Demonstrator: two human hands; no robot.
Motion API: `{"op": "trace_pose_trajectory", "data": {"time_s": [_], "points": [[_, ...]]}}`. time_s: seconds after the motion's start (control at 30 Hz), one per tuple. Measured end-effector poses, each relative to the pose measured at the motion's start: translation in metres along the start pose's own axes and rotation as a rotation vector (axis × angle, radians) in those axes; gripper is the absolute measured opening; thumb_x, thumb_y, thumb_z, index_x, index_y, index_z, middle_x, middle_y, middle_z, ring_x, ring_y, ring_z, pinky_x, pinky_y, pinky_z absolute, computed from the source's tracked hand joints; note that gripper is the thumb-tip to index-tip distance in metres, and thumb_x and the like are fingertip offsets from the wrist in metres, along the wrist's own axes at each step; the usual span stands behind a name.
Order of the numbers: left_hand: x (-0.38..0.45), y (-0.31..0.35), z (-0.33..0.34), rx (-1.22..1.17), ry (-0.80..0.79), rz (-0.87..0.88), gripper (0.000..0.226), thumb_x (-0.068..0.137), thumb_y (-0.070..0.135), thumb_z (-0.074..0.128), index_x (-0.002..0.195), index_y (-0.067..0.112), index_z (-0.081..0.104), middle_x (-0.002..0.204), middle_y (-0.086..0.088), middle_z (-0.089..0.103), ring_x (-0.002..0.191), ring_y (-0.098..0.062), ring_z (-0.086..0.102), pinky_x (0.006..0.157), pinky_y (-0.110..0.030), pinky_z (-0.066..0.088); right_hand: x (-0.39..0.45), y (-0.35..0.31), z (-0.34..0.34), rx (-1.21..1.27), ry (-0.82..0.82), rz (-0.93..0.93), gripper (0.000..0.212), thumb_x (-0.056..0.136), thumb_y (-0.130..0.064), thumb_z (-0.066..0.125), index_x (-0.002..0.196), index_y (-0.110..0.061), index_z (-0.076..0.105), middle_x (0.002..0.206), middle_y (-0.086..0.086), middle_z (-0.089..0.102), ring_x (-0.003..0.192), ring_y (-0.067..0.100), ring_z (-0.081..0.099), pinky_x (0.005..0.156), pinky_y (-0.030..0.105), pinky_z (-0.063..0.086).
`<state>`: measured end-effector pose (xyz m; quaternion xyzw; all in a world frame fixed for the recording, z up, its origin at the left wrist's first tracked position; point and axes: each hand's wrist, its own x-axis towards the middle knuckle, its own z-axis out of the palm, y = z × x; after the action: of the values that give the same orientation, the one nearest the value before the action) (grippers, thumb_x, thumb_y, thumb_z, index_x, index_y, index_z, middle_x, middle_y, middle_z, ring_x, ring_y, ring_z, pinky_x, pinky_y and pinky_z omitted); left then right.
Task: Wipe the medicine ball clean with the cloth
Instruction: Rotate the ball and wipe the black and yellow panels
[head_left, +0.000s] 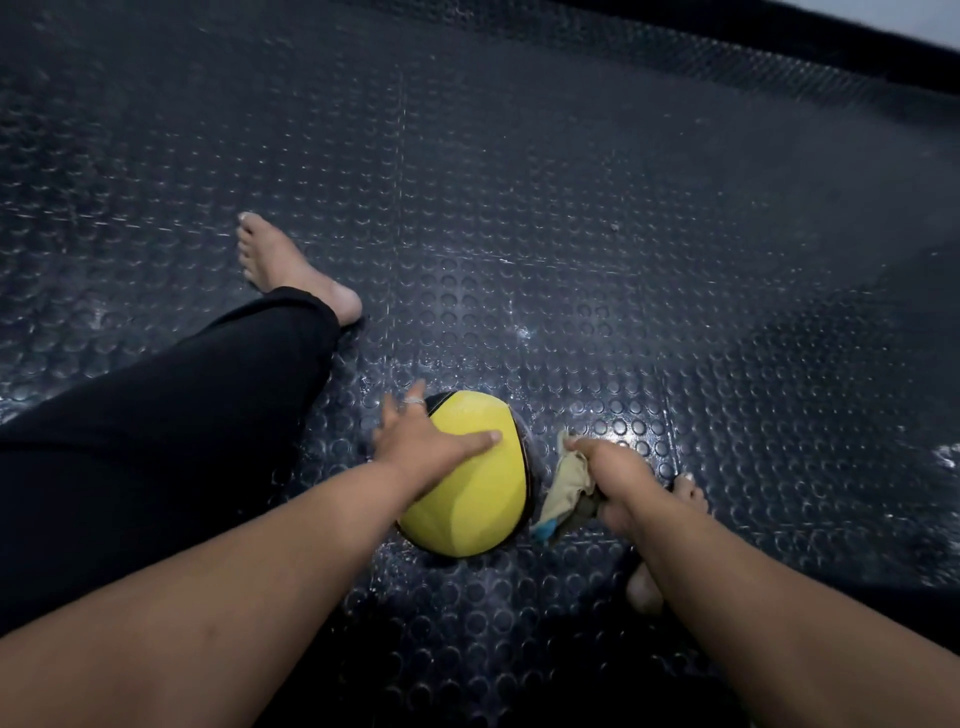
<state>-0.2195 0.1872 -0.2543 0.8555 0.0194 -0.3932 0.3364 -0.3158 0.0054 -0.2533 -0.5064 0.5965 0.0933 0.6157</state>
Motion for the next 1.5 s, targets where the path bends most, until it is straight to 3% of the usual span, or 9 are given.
{"op": "trace_pose_trajectory", "data": {"time_s": [0.27, 0.4, 0.6, 0.73, 0.9, 1.07, 1.2, 1.33, 1.5], "points": [[0.005, -0.022, -0.012, -0.227, -0.181, -0.148, 0.131, 0.053, 0.044, 0.093, 0.154, 0.024, 0.013, 0.149, -0.009, 0.036, 0.131, -0.035, 0.042, 0.104, -0.051, 0.043, -0.014, 0.009, 0.025, -0.106, -0.174, 0.039, 0.023, 0.089, -0.022, 0.058, 0.092, -0.001, 0.067, 0.089, 0.018, 0.069, 0.079, 0.032, 0.065, 0.087, 0.049, 0.050], [0.007, -0.022, -0.012, -0.229, -0.096, -0.069, 0.133, 0.047, 0.041, 0.096, 0.153, 0.027, 0.018, 0.148, -0.006, 0.039, 0.130, -0.030, 0.043, 0.106, -0.045, 0.041, -0.021, 0.007, 0.036, -0.127, -0.209, -0.017, 0.029, 0.084, -0.015, 0.063, 0.104, 0.006, 0.062, 0.097, 0.024, 0.067, 0.083, 0.034, 0.064, 0.082, 0.049, 0.051], [-0.005, -0.013, -0.024, -0.044, 0.070, 0.012, 0.131, 0.052, 0.045, 0.093, 0.153, 0.032, 0.011, 0.154, -0.007, 0.018, 0.138, -0.033, 0.033, 0.112, -0.044, 0.035, -0.012, -0.001, 0.037, -0.147, -0.236, -0.137, 0.017, 0.079, -0.009, 0.067, 0.087, -0.004, 0.052, 0.075, 0.016, 0.061, 0.067, 0.028, 0.059, 0.070, 0.041, 0.047], [-0.009, -0.017, -0.017, 0.072, 0.004, 0.012, 0.119, 0.056, 0.039, 0.093, 0.146, 0.025, 0.016, 0.150, -0.011, 0.016, 0.136, -0.037, 0.035, 0.112, -0.046, 0.034, -0.011, -0.003, 0.045, -0.672, -0.069, -0.244, 0.023, 0.070, -0.019, 0.071, 0.082, -0.010, 0.054, 0.081, 0.012, 0.063, 0.077, 0.028, 0.061, 0.066, 0.034, 0.048], [-0.007, -0.006, -0.003, 0.211, -0.050, 0.152, 0.121, 0.073, 0.040, 0.083, 0.154, 0.033, -0.006, 0.159, -0.005, -0.026, 0.147, -0.036, -0.015, 0.120, -0.051, 0.010, -0.013, -0.015, 0.040, -0.927, 0.059, -0.413, 0.022, 0.078, -0.019, 0.067, 0.064, -0.016, 0.051, 0.064, 0.000, 0.052, 0.063, 0.017, 0.049, 0.047, 0.021, 0.031], [-0.004, -0.011, -0.008, 0.241, -0.099, 0.109, 0.138, 0.063, 0.048, 0.087, 0.151, 0.038, -0.018, 0.157, -0.005, -0.031, 0.145, -0.039, -0.021, 0.119, -0.053, 0.007, -0.003, -0.005, 0.039, -0.884, 0.086, -0.520, 0.014, 0.085, -0.016, 0.064, 0.096, -0.017, 0.072, 0.092, 0.005, 0.070, 0.085, 0.020, 0.061, 0.070, 0.021, 0.041], [0.002, -0.010, -0.016, 0.205, -0.064, 0.063, 0.138, 0.061, 0.047, 0.089, 0.151, 0.038, -0.015, 0.159, -0.005, -0.024, 0.147, -0.039, -0.013, 0.119, -0.051, 0.011, -0.016, -0.002, 0.055, -0.770, 0.153, -0.750, 0.023, 0.093, -0.017, 0.056, 0.112, -0.017, 0.069, 0.104, -0.001, 0.055, 0.099, 0.016, 0.053, 0.092, 0.022, 0.041], [0.003, -0.008, -0.009, 0.190, -0.063, 0.076, 0.140, 0.059, 0.044, 0.091, 0.152, 0.040, -0.014, 0.159, -0.003, -0.025, 0.147, -0.036, -0.016, 0.118, -0.050, 0.012, -0.038, 0.007, 0.076, -0.918, 0.081, -1.065, 0.025, 0.092, -0.013, 0.056, 0.115, -0.012, 0.067, 0.102, -0.002, 0.054, 0.101, 0.015, 0.044, 0.092, 0.025, 0.037], [0.001, 0.000, -0.004, 0.237, -0.074, 0.075, 0.138, 0.063, 0.042, 0.089, 0.152, 0.037, -0.016, 0.158, -0.006, -0.027, 0.146, -0.039, -0.018, 0.119, -0.048, 0.009, -0.023, -0.012, 0.074, -0.836, 0.075, -0.948, 0.019, 0.093, -0.012, 0.054, 0.104, -0.005, 0.067, 0.095, 0.001, 0.053, 0.092, 0.017, 0.051, 0.077, 0.014, 0.032]]}}
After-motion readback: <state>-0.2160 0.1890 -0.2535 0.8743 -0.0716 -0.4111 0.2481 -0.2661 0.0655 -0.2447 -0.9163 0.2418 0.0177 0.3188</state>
